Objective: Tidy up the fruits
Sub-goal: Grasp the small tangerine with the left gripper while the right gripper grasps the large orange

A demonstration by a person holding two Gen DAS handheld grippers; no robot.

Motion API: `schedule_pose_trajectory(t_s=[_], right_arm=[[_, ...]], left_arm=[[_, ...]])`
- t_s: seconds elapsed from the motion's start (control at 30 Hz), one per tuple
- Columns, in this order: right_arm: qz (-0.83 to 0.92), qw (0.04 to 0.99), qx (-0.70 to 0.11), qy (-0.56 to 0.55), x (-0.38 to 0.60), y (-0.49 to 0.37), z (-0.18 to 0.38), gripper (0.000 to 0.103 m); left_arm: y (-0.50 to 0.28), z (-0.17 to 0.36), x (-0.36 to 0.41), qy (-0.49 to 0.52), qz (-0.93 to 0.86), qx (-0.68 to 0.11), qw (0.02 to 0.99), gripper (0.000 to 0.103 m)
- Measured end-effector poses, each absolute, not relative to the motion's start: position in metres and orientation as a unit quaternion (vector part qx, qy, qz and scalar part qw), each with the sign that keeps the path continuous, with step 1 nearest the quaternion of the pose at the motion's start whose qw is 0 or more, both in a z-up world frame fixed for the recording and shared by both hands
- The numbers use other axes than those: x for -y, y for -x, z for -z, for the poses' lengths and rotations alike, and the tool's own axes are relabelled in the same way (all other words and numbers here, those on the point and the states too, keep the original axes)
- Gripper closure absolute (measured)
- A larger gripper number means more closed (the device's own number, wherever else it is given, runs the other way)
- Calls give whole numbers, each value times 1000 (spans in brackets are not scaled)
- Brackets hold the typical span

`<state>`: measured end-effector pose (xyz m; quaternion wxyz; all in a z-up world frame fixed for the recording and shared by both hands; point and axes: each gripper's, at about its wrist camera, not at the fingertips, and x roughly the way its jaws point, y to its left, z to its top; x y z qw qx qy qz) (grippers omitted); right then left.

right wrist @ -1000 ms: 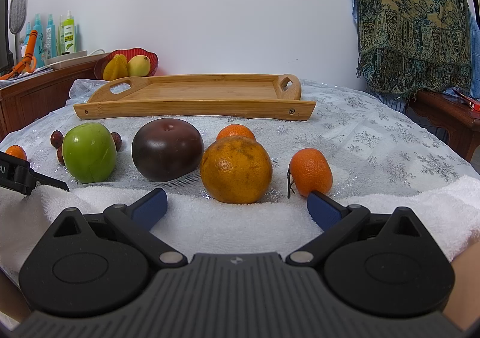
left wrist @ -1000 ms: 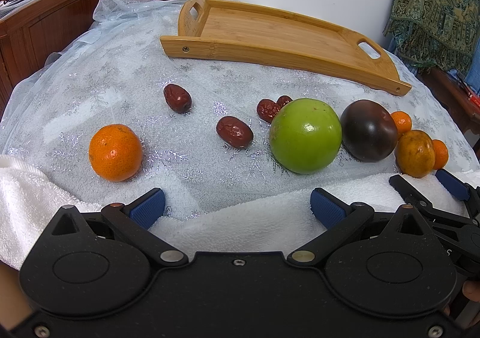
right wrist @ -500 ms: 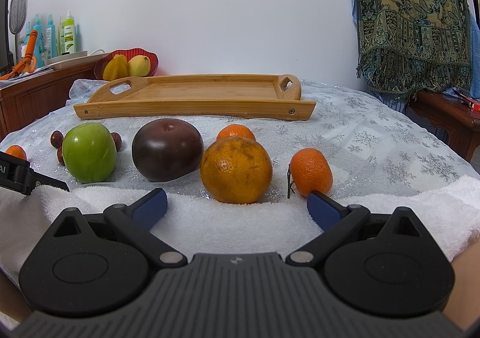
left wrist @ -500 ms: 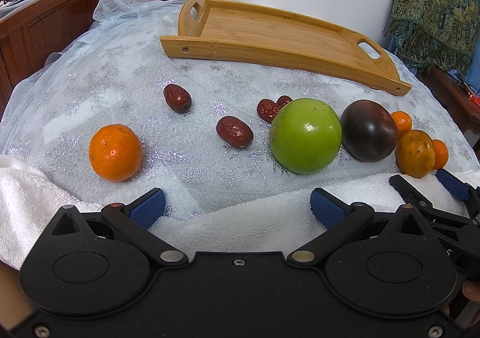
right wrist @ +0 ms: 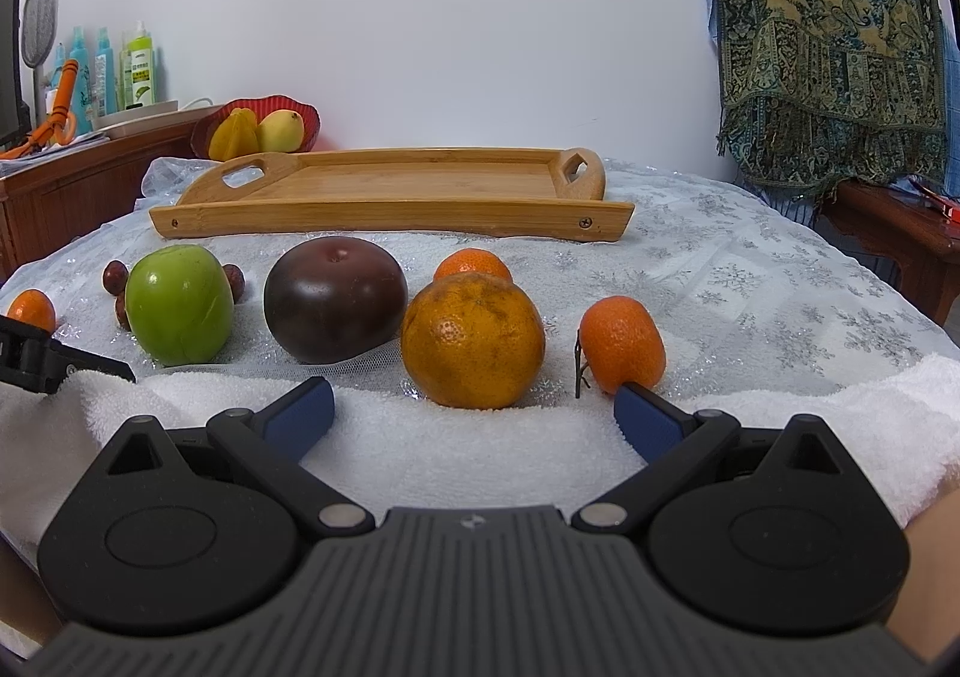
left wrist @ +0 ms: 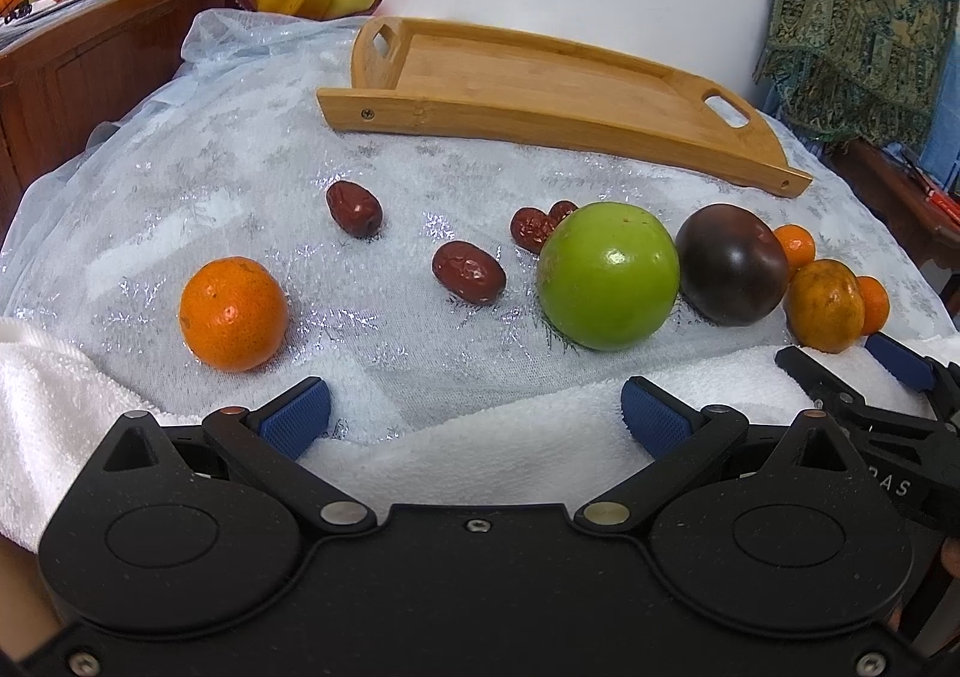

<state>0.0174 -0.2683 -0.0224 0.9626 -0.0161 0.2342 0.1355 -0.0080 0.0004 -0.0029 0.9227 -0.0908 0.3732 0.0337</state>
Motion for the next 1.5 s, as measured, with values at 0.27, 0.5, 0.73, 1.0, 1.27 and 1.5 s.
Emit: schedule_pose_trajectory(t_s=[0.27,0.5,0.73,1.0,1.27,1.5], right_arm=[[-142,961,-236,15,270,-21,20,0],[-149,967,-204,23,264,-16,15,7],[-153,971,-182,33,256,-11,14,29],[-138,970,-202,12,263,-19,16,44],[-140,966,-218,-1,263,-28,20,45],[-138,966,-218,7,259,-33,22,46]], left_arm=[[23,-4,-4,107,-50,-356,927,2],[51,-20,-11,67,-108,-294,947,9],[57,-19,-33,63,-167,-272,945,34],[43,-8,-40,54,-179,-279,942,51],[30,2,-41,49,-176,-281,942,65],[21,12,-43,54,-178,-289,939,64]])
